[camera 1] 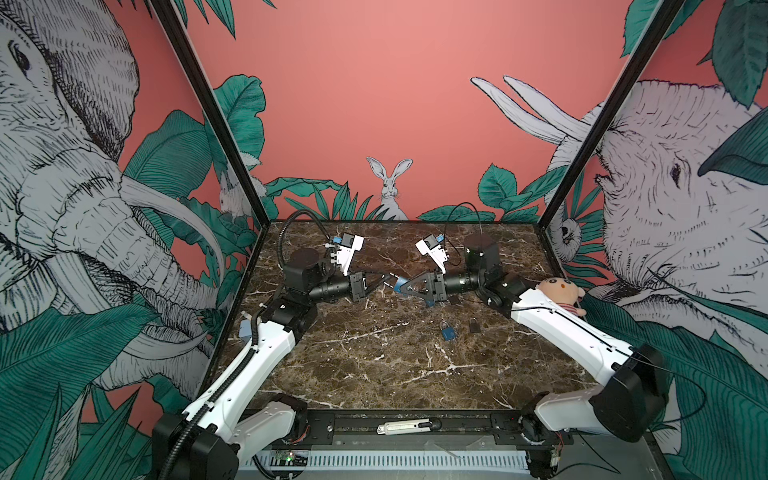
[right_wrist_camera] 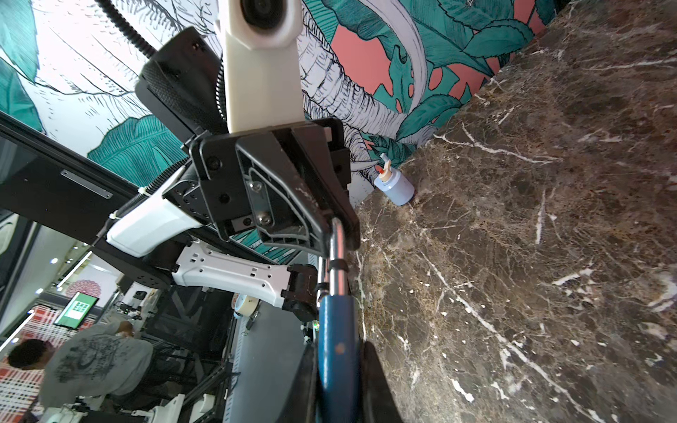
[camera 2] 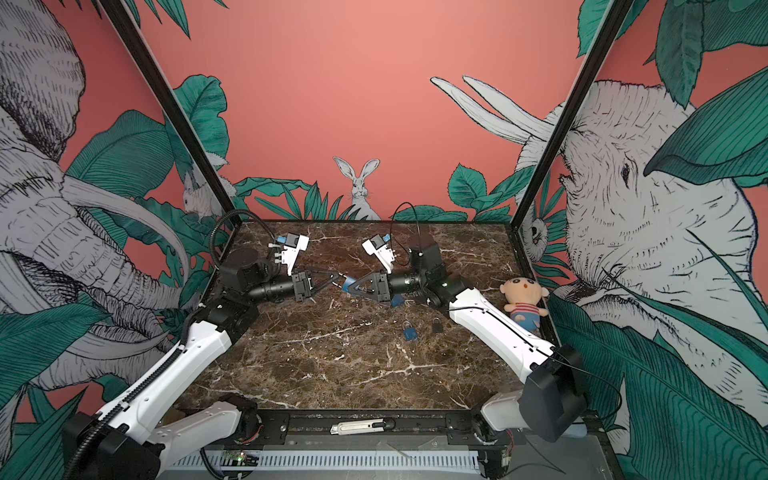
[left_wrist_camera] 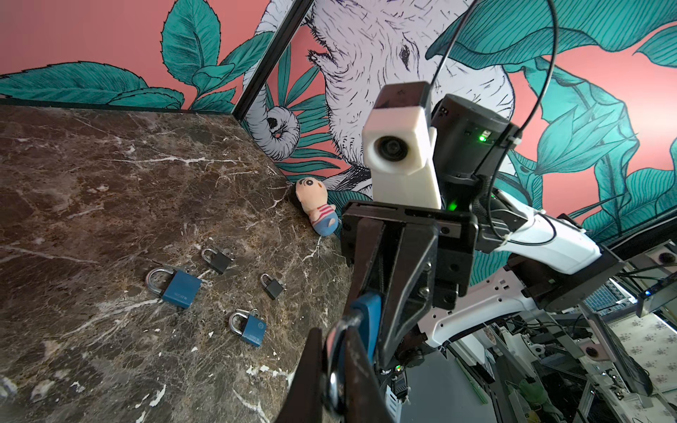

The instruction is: Lock with the key

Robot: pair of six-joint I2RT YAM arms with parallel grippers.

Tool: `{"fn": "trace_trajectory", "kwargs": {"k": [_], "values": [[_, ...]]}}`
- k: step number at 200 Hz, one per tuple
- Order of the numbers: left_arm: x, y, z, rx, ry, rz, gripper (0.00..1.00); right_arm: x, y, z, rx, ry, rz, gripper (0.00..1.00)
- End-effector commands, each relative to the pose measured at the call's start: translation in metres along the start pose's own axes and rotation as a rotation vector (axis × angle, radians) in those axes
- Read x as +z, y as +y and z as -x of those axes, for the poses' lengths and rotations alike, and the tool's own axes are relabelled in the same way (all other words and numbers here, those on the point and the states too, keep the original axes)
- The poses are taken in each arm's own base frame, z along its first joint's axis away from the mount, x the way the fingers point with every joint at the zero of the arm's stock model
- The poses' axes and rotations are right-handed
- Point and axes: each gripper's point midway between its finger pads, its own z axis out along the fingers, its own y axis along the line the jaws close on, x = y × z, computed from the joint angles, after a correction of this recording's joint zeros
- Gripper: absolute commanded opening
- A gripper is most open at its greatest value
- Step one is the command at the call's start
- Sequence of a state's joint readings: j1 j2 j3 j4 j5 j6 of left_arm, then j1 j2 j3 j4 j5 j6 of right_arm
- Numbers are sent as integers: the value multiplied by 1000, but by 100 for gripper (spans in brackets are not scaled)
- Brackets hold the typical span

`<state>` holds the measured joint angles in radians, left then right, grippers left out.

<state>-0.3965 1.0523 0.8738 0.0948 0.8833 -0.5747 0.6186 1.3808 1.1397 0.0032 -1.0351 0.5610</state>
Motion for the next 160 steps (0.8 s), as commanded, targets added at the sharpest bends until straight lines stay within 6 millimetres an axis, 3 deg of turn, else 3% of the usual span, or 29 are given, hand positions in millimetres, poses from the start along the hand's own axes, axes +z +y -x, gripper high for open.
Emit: {"fn": "trace_trajectory", "kwargs": {"k": [1, 160], "values": [[4, 16, -19, -26, 42, 33, 0, -12, 63, 30, -192, -82, 160, 0], [13, 10, -49, -114, 95, -31, 0, -6, 58, 43, -176, -122, 182, 0]]}}
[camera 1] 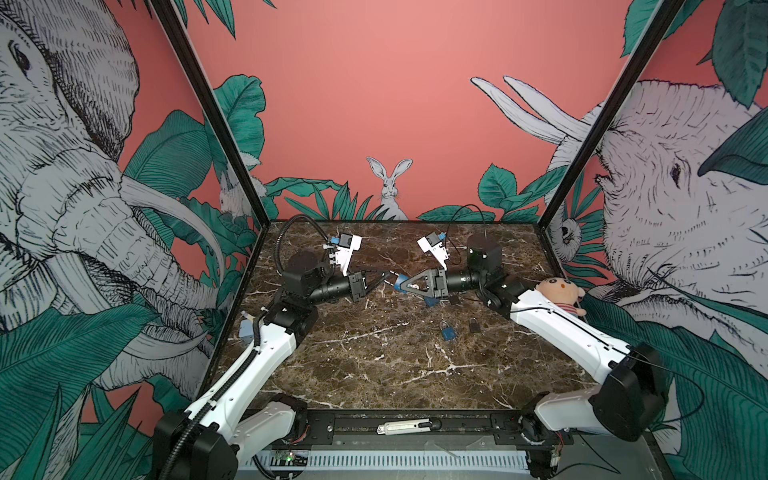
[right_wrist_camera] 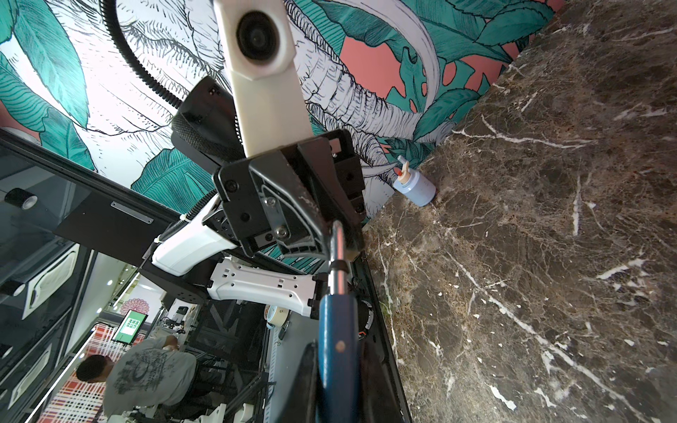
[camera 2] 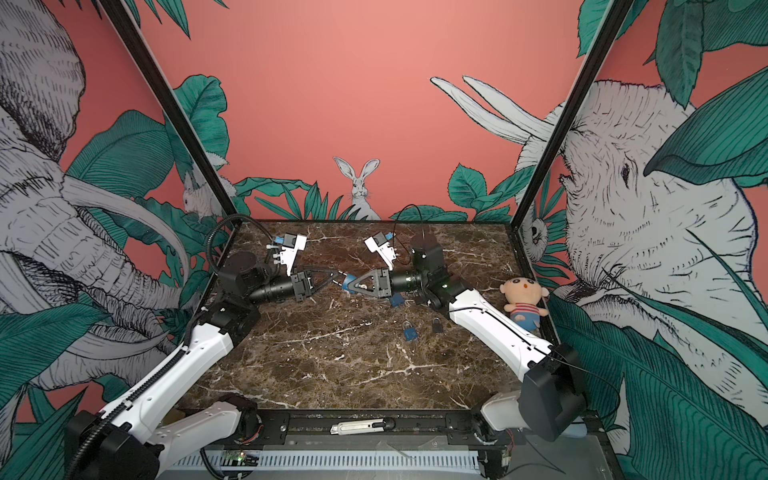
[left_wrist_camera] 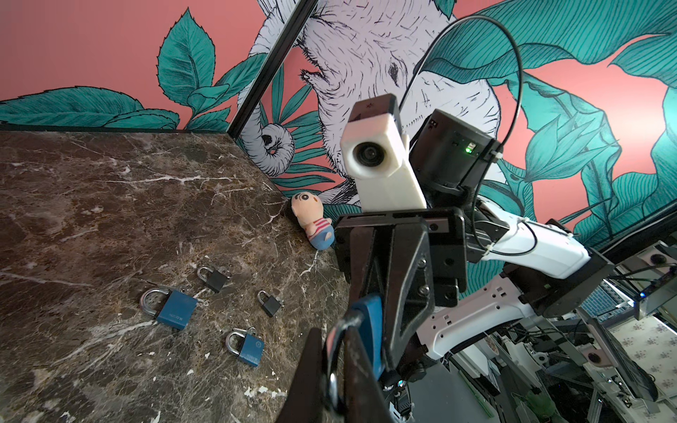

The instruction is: Lock with the key

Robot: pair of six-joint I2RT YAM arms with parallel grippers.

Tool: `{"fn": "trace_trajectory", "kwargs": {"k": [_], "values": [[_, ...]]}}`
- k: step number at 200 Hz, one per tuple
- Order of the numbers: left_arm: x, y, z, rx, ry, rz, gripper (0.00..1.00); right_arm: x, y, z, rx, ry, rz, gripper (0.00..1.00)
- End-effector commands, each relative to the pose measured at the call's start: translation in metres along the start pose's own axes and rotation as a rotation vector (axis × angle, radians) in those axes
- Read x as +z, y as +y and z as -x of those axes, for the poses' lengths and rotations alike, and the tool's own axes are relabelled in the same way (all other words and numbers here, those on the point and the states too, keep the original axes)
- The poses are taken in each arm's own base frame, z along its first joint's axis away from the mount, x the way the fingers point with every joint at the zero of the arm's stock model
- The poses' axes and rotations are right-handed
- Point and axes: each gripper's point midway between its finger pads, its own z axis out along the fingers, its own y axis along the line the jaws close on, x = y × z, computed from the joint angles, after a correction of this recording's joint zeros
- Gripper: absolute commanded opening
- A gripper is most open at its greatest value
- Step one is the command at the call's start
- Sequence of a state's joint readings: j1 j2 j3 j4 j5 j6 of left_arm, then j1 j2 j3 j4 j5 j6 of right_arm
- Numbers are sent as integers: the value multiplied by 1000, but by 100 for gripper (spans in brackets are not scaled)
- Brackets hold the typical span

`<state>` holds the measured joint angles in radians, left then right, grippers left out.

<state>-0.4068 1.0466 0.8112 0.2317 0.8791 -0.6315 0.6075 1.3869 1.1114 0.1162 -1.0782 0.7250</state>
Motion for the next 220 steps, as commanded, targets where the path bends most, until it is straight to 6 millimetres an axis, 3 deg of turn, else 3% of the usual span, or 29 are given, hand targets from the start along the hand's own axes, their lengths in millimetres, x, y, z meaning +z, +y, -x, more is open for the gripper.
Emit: {"fn": "trace_trajectory", "kwargs": {"k": [1, 155, 220], "values": [[9, 12, -49, -122, 132, 3, 0, -2, 58, 33, -276, -90, 139, 0], [9, 0, -54, -164, 135, -13, 0, -1, 44, 34, -292, -99, 52, 0], [11, 11, -62, -147, 141, 18, 0, -3, 63, 41, -281, -121, 141, 0]]}}
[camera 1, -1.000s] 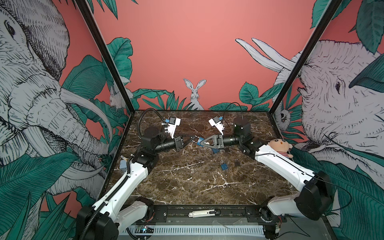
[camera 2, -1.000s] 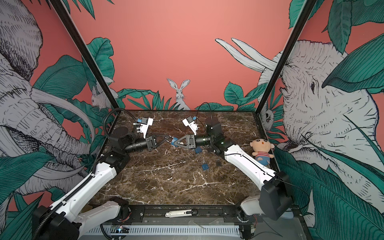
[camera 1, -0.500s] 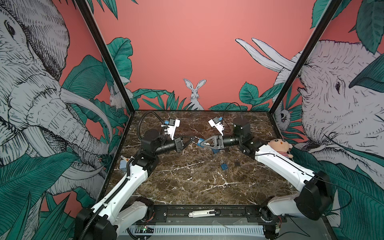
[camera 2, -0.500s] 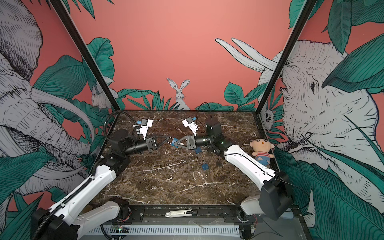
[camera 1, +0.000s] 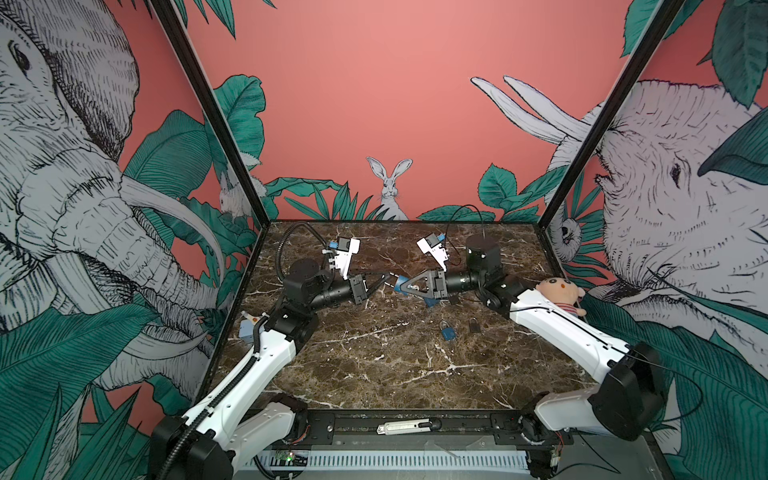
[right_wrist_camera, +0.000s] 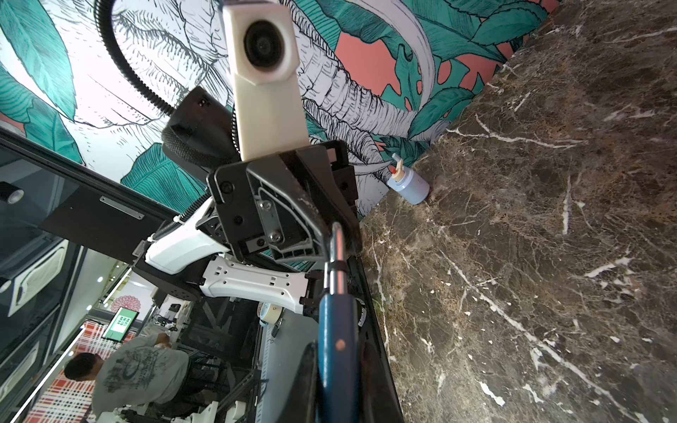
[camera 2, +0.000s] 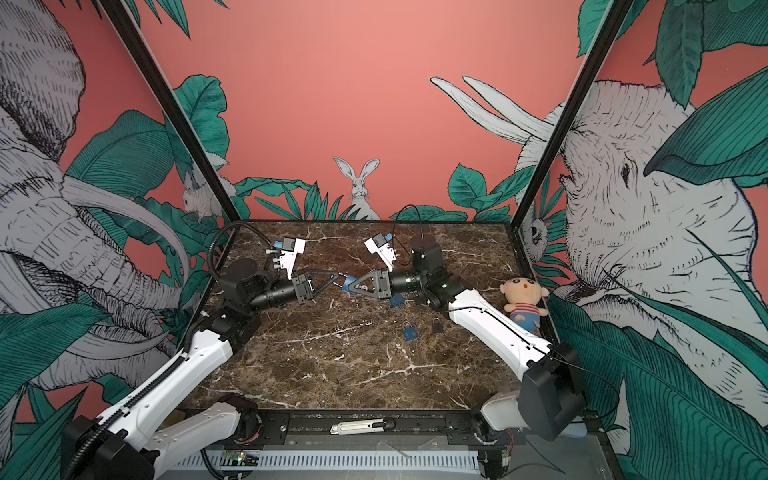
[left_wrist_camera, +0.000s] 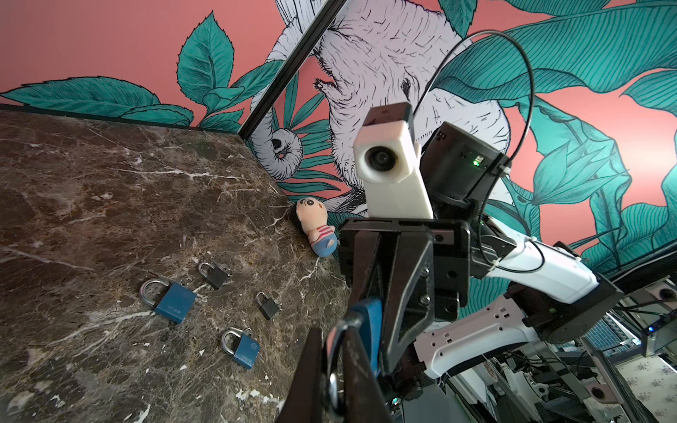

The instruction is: Lock with the key

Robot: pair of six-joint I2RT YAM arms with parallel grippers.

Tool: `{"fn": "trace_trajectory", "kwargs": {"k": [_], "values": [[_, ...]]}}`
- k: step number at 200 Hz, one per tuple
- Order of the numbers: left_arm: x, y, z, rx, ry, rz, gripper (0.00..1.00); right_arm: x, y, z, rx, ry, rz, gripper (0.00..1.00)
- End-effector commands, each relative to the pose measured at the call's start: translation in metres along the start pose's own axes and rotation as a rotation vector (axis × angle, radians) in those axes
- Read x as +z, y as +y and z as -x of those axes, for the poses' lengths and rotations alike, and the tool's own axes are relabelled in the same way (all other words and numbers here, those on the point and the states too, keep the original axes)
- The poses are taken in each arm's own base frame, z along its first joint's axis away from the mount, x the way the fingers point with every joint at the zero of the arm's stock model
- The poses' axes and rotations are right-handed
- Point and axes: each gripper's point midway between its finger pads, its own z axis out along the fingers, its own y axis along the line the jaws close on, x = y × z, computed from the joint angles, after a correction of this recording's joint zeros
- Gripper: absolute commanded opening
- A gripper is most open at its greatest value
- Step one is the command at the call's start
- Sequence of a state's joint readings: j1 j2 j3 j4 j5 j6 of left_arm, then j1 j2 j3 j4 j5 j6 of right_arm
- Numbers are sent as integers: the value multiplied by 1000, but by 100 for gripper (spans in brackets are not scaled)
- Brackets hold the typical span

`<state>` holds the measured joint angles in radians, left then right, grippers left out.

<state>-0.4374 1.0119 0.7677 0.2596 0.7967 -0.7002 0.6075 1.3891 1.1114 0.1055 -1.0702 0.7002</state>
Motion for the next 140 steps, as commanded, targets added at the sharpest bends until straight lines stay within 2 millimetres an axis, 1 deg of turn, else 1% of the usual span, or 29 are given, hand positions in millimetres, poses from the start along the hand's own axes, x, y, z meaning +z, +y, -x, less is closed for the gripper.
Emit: {"fn": "trace_trajectory", "kwargs": {"k": [1, 39, 81, 94, 119, 140], "values": [[9, 13, -58, -92, 182, -8, 0, -4, 65, 42, -266, -124, 151, 0], [12, 21, -61, -84, 187, 7, 0, -6, 71, 44, -262, -127, 171, 0], [16, 24, -62, -89, 192, 2, 0, -6, 74, 45, -256, -132, 180, 0], [16, 24, -61, -91, 190, -4, 0, -6, 75, 45, -260, -134, 182, 0], [17, 21, -61, -104, 184, -19, 0, -5, 70, 46, -259, -131, 167, 0], [18, 17, -65, -112, 195, -28, 0, -4, 68, 46, -258, -131, 163, 0]]}}
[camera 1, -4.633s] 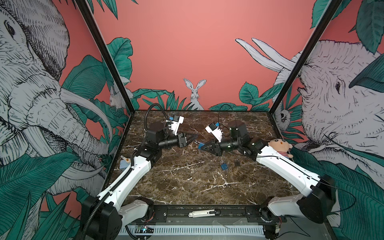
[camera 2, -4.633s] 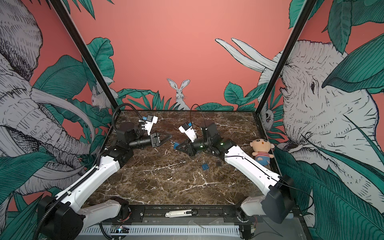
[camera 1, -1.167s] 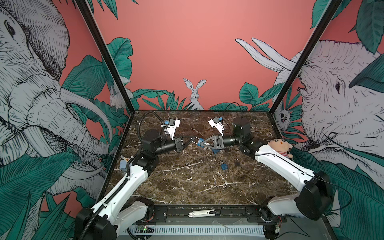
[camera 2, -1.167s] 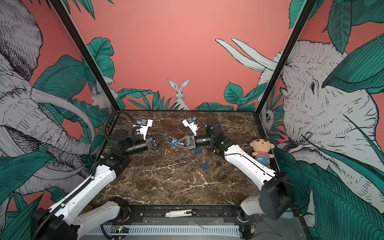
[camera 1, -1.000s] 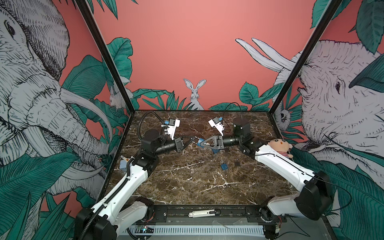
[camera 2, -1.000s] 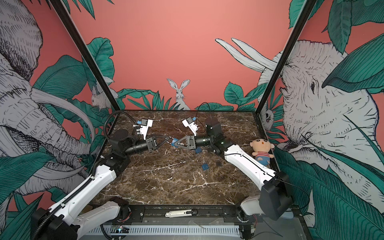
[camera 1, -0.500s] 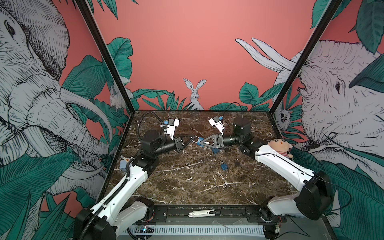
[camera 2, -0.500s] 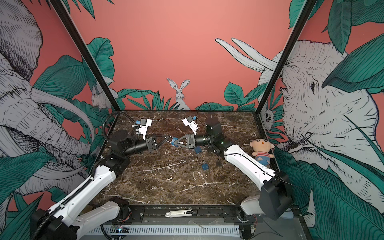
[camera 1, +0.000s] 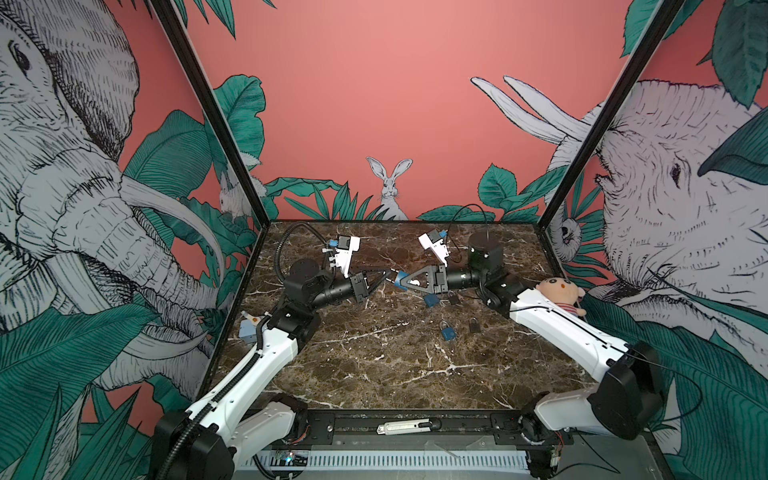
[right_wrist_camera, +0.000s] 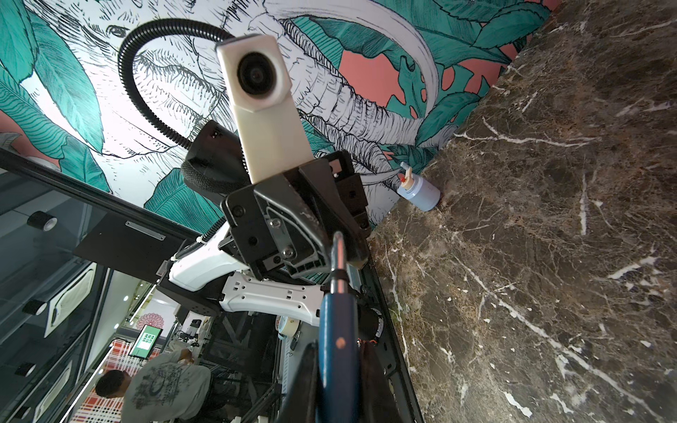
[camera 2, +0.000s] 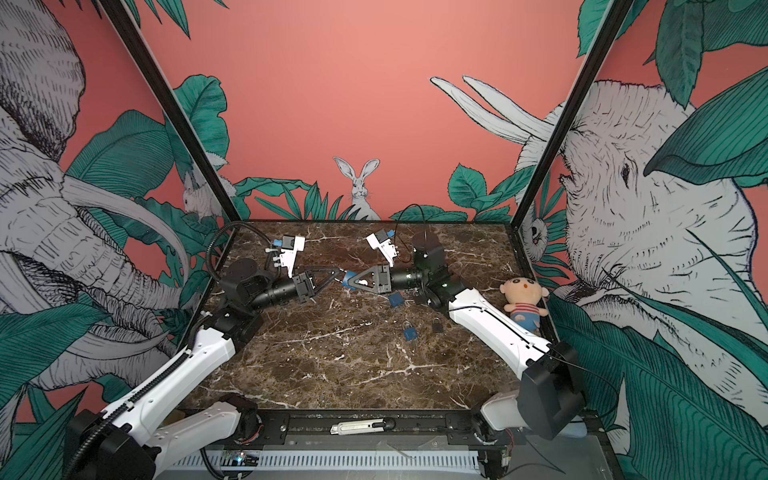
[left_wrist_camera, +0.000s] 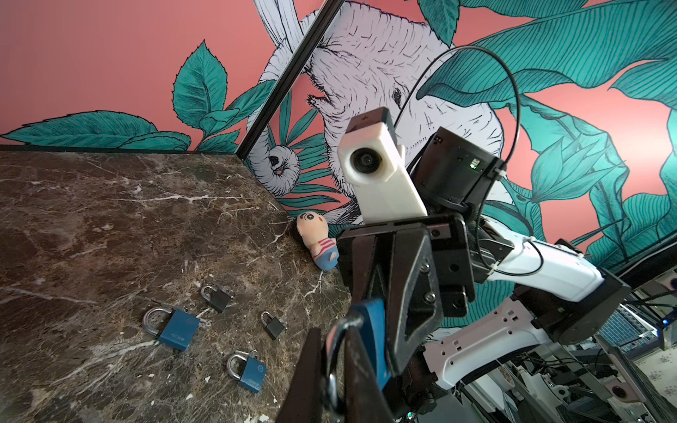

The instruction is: Lock with the key

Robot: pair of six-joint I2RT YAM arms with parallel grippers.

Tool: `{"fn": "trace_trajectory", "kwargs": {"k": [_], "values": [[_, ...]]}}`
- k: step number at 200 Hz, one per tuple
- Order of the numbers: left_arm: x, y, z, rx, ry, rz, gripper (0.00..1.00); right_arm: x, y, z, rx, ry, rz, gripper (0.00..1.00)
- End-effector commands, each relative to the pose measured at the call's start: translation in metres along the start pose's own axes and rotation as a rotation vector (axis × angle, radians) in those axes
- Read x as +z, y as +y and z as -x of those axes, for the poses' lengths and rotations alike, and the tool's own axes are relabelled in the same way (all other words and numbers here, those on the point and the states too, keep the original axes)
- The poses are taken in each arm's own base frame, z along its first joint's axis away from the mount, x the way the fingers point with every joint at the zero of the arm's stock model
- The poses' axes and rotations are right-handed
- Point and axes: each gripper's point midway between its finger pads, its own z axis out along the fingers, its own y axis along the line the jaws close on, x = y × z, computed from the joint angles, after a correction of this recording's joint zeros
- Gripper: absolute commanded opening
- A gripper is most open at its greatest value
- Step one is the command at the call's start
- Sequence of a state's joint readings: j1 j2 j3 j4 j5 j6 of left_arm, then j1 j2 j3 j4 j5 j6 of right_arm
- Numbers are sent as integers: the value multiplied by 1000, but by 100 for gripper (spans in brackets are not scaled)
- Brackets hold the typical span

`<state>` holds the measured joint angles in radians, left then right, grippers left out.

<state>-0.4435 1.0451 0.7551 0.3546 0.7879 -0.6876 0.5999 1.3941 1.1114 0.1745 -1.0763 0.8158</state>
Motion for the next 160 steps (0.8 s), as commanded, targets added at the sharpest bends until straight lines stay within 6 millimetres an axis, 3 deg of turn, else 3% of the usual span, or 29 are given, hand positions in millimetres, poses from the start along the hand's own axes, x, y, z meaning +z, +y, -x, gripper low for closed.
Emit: {"fn": "trace_trajectory", "kwargs": {"k": [1, 104, 160], "values": [[10, 12, -72, -163, 224, -11, 0, 0, 66, 33, -318, -97, 150, 0], [21, -15, -125, -245, 310, -68, 0, 9, 48, 35, -295, -88, 136, 0], [23, -13, -107, -178, 257, -15, 0, 10, 34, 27, -286, -68, 84, 0]]}}
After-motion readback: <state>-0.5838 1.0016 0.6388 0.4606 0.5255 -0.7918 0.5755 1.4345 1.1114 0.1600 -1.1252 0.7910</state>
